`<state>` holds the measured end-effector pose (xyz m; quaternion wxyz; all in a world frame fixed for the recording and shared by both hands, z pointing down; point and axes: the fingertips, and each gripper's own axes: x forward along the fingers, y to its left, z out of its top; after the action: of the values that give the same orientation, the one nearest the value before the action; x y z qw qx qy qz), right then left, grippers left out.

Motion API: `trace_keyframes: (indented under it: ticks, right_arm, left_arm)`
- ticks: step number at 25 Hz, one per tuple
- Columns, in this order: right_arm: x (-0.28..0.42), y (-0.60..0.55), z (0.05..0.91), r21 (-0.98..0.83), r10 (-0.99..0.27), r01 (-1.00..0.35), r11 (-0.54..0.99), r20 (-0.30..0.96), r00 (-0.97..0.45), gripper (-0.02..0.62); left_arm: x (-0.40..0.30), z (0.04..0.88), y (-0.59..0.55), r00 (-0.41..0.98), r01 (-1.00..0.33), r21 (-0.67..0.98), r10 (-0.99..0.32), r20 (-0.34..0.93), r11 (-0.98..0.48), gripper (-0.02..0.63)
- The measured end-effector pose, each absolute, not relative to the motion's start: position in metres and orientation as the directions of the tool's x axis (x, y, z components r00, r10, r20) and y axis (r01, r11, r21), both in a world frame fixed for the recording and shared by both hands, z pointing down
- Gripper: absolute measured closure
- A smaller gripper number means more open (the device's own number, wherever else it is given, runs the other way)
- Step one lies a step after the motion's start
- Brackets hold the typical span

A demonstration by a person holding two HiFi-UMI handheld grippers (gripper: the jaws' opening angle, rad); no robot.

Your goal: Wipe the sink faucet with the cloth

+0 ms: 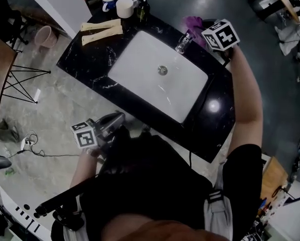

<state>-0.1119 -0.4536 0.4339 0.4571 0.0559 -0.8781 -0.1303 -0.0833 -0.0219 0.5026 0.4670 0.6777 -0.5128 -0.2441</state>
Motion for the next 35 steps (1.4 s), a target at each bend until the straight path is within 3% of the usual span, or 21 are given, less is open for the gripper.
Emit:
trace_keyframes:
  ticks: [3, 8, 17, 24, 30, 35]
  right_arm:
    - [-0.119, -0.5, 0.44, 0.297, -0.286, -0.071, 0.952, 0.786, -0.548, 0.489]
    - [-0.126, -0.521, 0.44, 0.211, -0.285, -0.194, 0.958, 0.767, -0.575, 0.491]
    - [-0.071, -0.38, 0.431, 0.206, -0.152, -0.014, 0.979, 0.674, -0.723, 0.494]
    - [-0.075, -0.353, 0.491, 0.222, -0.129, 0.049, 0.974, 0.718, -0.684, 0.494]
    - [-0.076, -0.433, 0.5, 0.228, -0.279, -0.166, 0.959, 0.682, -0.676, 0.495]
    - [-0.072, -0.447, 0.501, 0.174, -0.288, -0.233, 0.957, 0.668, -0.686, 0.495]
  left_arm:
    - [-0.085, 0.51, -0.014, 0.334, -0.456, 0.89, -0.928, 0.164, -0.006, 0.604]
    - [-0.085, 0.513, -0.012, 0.338, -0.449, 0.894, -0.925, 0.172, 0.002, 0.604]
    - [-0.085, 0.503, -0.028, 0.395, -0.444, 0.895, -0.908, 0.144, -0.051, 0.604]
    - [-0.071, 0.505, -0.038, 0.428, -0.438, 0.897, -0.89, 0.156, -0.053, 0.604]
    - [-0.073, 0.509, -0.029, 0.389, -0.442, 0.897, -0.902, 0.186, -0.005, 0.604]
    - [-0.075, 0.51, -0.022, 0.373, -0.448, 0.894, -0.908, 0.194, 0.007, 0.604]
